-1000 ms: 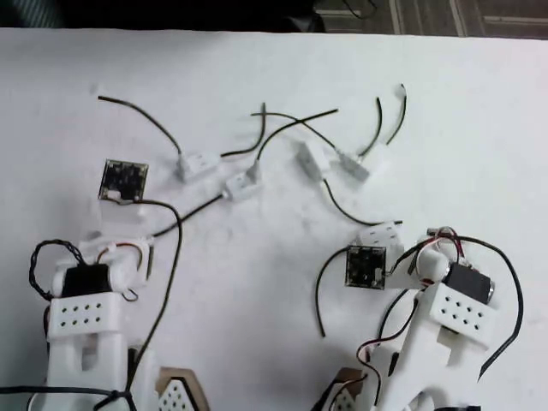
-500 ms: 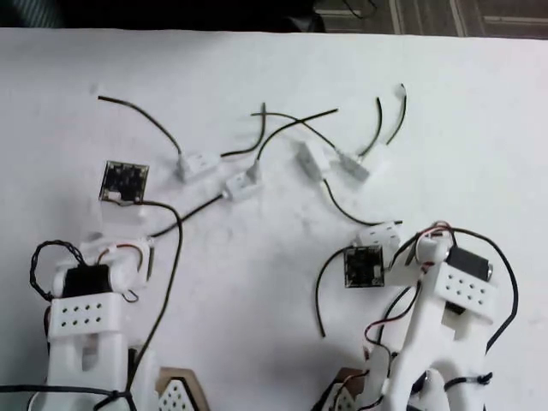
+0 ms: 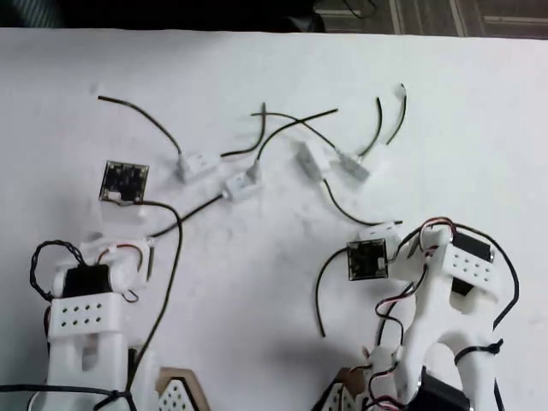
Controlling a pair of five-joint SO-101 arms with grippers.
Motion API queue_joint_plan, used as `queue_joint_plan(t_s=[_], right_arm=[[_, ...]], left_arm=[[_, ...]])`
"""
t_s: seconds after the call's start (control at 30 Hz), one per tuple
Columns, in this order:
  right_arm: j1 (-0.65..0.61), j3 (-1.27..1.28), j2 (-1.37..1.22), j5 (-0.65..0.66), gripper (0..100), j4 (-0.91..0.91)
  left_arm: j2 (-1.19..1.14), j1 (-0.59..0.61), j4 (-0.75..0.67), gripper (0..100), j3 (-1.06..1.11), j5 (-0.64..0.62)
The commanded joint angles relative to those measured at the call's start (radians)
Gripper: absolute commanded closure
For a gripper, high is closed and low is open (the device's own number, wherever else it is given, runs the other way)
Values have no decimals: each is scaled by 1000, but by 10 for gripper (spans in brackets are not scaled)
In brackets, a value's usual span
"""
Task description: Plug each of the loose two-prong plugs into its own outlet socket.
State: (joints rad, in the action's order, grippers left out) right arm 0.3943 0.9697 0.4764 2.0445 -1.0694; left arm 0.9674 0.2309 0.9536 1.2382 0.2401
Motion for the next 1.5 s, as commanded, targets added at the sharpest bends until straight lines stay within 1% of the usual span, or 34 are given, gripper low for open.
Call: queue_joint_plan(t_s=[0.0,0.1,0.17,0.4,0.47,0.6,0.7,0.73,0.77,0.83,0.87,0.93,1.0,1.3,1.47], right_arm=[[21,-38,2,15,752,-50],[24,-41,4,71,755,-140],[25,-41,4,81,755,-177],[22,17,-7,81,755,-174],[13,64,-7,81,755,-128],[-1,173,-7,77,755,54],[-1,241,-7,75,759,153],[1,256,-7,74,779,174],[-1,265,-7,71,818,183],[-10,269,-4,21,938,188],[-27,269,2,-25,993,188],[-36,242,4,-169,959,185],[-35,207,2,-344,985,182],[-91,51,2,-1068,981,188],[-111,-71,1,-1445,981,189]], left_arm=[[18,8,-26,973,-5,-2],[18,8,-26,973,-3,-2],[18,8,-26,973,-3,-2],[18,8,-26,973,-3,-2],[18,8,-26,973,-3,-2],[18,8,-23,973,-3,-2],[18,8,-21,973,-3,-2],[18,8,-21,973,-3,-2],[18,8,-21,973,-3,-2],[18,8,-21,973,-3,-2],[18,8,-21,973,-3,-2],[18,8,-20,973,-3,-2],[18,8,-20,973,-3,-2],[18,8,-20,973,-3,-2],[18,8,-20,973,-3,-2]])
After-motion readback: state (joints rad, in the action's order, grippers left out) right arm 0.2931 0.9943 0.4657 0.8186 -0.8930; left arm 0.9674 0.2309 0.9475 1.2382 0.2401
